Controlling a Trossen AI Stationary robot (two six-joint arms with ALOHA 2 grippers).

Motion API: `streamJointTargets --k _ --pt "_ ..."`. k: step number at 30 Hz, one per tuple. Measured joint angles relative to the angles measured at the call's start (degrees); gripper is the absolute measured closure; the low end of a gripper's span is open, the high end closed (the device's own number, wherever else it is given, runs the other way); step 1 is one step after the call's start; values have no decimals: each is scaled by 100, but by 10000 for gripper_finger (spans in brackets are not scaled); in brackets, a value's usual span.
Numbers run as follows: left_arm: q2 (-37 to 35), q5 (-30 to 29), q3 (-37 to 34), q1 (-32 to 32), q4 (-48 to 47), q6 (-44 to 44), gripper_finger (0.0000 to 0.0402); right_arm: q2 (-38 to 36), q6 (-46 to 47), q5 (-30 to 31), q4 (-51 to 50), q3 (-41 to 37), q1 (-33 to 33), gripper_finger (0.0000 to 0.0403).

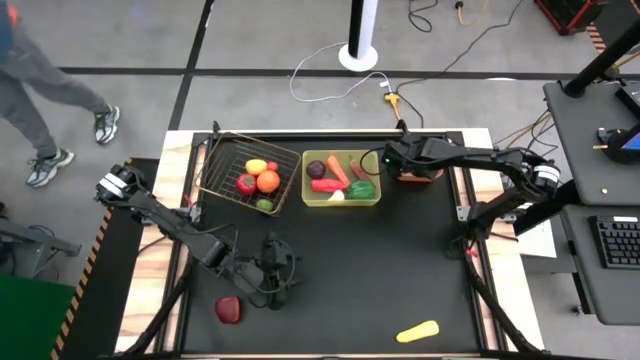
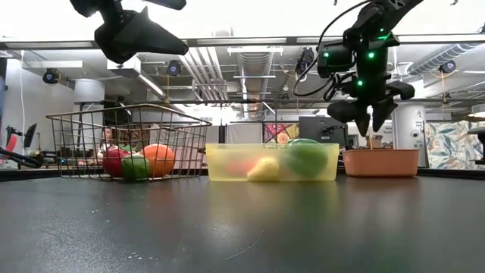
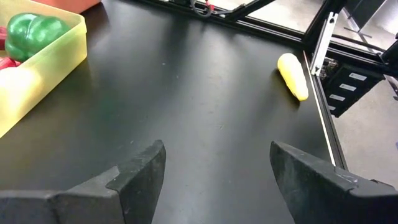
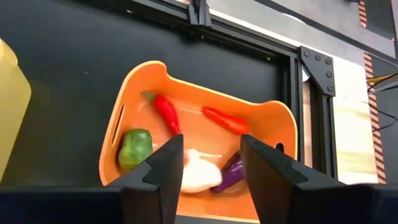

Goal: Sort produce into baskets
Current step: Put the corn into the yellow bin

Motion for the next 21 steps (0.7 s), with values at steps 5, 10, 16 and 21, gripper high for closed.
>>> streamJointTargets --k 5,10,16,21 --pt "0 -2 0 0 0 137 132 -78 -287 -205 -4 52 126 235" --pt "0 -4 0 0 0 188 132 -394 -636 -856 -4 243 706 229" --pt "0 -4 0 0 0 199 132 -647 -1059 -2046 32 444 1983 235" --pt "0 -5 0 1 -1 219 132 -547 -755 -2801 262 447 3419 241"
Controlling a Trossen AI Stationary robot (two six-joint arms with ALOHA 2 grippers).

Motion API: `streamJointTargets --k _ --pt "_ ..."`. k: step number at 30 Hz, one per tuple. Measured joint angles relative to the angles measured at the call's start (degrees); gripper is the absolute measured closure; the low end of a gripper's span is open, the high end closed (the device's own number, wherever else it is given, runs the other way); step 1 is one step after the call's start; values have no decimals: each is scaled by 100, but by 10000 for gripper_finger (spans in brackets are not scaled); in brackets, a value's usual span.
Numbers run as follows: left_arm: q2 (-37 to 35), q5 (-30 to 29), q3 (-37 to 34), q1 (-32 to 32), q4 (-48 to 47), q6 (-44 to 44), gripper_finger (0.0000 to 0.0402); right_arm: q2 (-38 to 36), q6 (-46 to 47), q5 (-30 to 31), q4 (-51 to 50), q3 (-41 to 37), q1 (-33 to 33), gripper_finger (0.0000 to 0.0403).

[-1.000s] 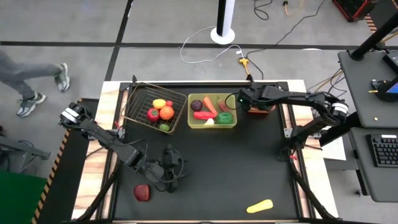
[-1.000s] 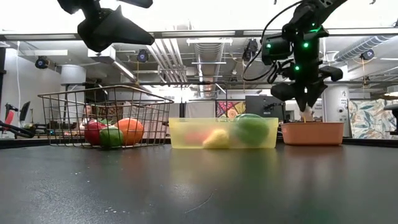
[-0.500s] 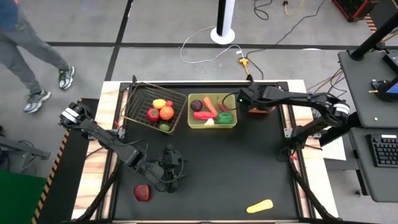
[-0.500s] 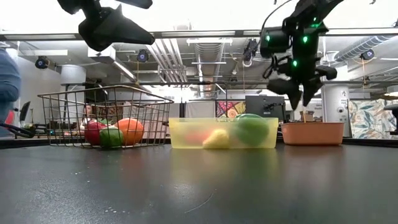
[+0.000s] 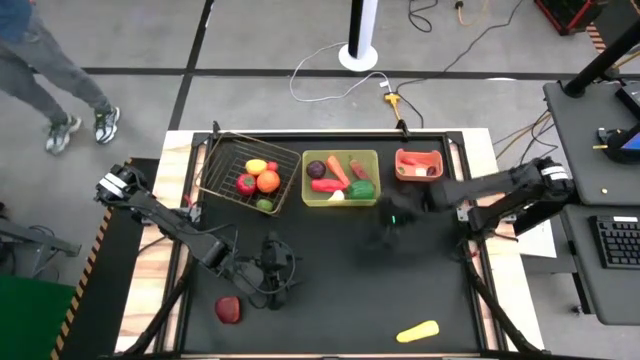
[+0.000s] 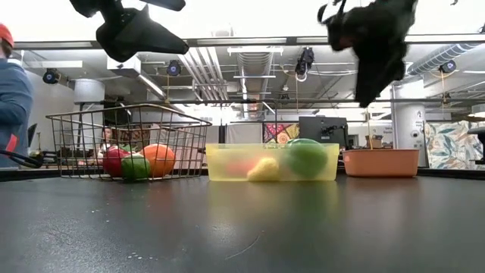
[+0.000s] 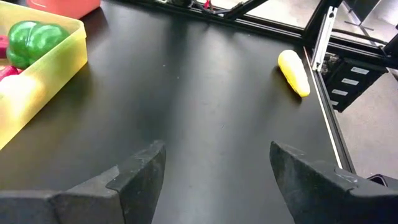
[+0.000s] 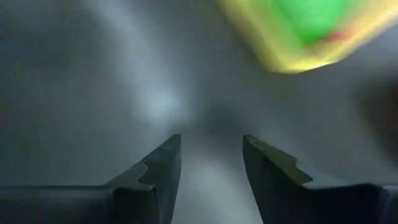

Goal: Sort produce into baskets
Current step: Put the corn into the yellow bin

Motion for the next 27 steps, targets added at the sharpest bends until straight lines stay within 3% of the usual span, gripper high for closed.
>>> streamJointTargets --k 5,12,19,27 --pt "0 0 0 -1 4 66 132 310 209 -450 241 199 1396 243" --pt "2 1 0 -1 5 220 132 1091 76 -453 125 884 3022 237" --pt "2 3 0 1 4 240 132 2069 615 -557 -495 1894 3778 186" --pt "2 7 0 1 7 355 132 3095 1328 -1713 -955 2740 4406 121"
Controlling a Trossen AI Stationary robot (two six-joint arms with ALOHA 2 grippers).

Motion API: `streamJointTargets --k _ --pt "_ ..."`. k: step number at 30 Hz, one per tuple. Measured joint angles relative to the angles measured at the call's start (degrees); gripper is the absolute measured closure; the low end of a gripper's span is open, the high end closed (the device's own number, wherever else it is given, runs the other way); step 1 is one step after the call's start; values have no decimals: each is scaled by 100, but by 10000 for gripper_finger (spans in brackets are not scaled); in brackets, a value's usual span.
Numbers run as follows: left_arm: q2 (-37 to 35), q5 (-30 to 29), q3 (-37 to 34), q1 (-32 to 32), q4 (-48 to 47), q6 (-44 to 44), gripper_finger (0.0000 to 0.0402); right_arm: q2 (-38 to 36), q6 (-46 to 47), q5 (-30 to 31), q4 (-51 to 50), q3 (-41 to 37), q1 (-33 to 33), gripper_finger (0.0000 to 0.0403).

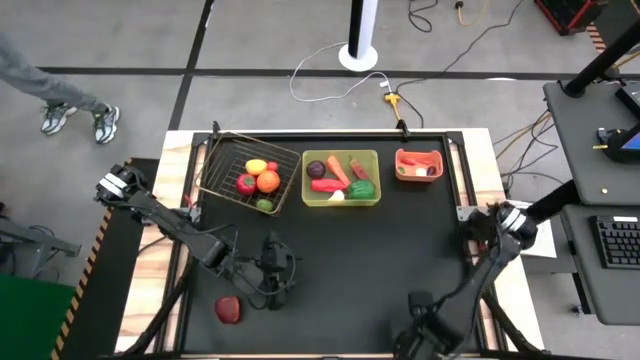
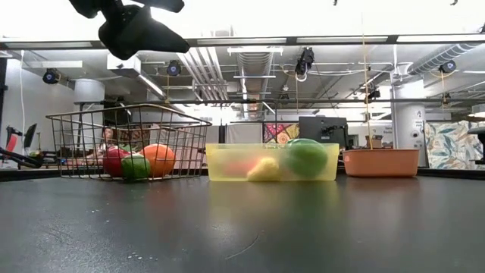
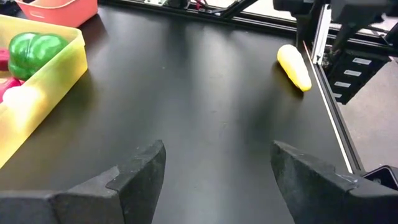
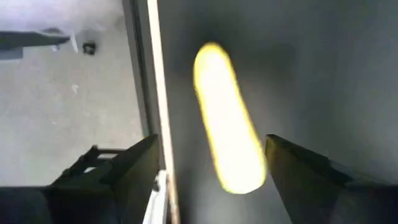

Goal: Sort produce into baskets
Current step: Put the corn into the yellow bin

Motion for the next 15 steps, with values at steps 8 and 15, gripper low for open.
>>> streamJointTargets --k 8,15 --pt "0 2 0 0 -4 14 132 414 492 -109 -283 17 302 109" --pt "0 2 0 0 1 36 132 582 199 28 -400 -2 268 119"
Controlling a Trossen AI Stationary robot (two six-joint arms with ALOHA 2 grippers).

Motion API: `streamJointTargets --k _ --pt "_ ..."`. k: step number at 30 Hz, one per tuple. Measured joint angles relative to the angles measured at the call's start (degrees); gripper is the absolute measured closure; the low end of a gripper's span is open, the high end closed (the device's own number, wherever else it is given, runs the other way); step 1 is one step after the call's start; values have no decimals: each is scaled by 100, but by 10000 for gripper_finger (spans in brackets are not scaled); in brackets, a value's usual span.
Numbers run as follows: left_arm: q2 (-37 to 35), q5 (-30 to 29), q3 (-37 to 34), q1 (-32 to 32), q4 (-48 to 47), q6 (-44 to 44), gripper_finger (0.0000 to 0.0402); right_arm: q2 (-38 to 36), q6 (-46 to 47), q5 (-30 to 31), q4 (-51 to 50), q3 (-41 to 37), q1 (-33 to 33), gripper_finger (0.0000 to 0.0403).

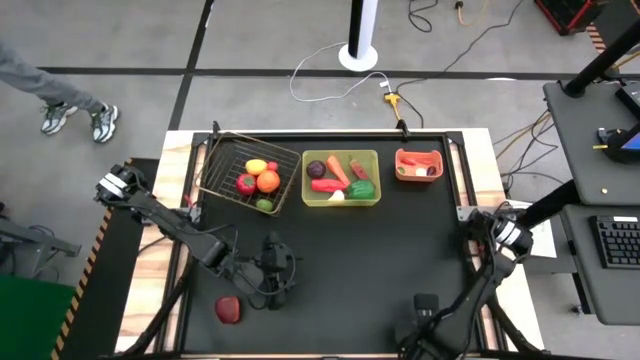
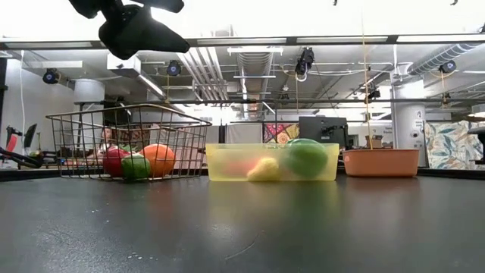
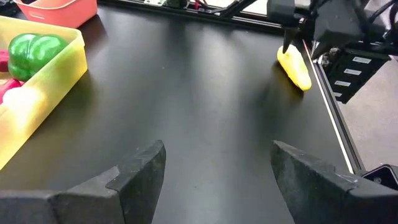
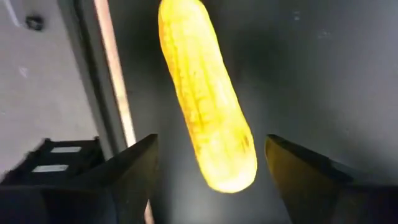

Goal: Sort produce into baskets
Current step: Put the corn into the yellow bin

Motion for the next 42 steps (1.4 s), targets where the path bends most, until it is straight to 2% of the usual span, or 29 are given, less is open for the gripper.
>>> streamJointTargets --k 9,13,19,23,26,31,34,36,38,42 --pt "0 2 0 0 44 -30 132 408 -497 35 -4 -75 -98 138" --pt "0 2 0 0 124 -45 132 441 -667 38 8 -79 -184 185" --pt "0 1 0 0 190 -169 132 410 -1096 41 -78 -81 -424 291" --pt "0 0 0 0 213 -191 132 217 -1511 127 -301 -85 -725 294" --pt "0 -1 0 0 229 -219 132 -66 -1806 548 -344 -87 -1030 294" --pt "0 -4 0 0 227 -221 132 -811 -2301 1985 -160 -87 -1596 294" --pt "0 -75 0 0 229 -233 132 -1348 -2764 2968 478 -180 -1863 292" --pt "0 -122 0 0 238 -264 132 -1739 -3279 3486 1304 -398 -1993 291" --pt "0 -136 0 0 262 -288 132 -2120 -3943 3709 2356 -753 -2123 291" --pt "0 -146 0 0 276 -330 132 -2827 -5079 3754 4604 -1800 -2342 291"
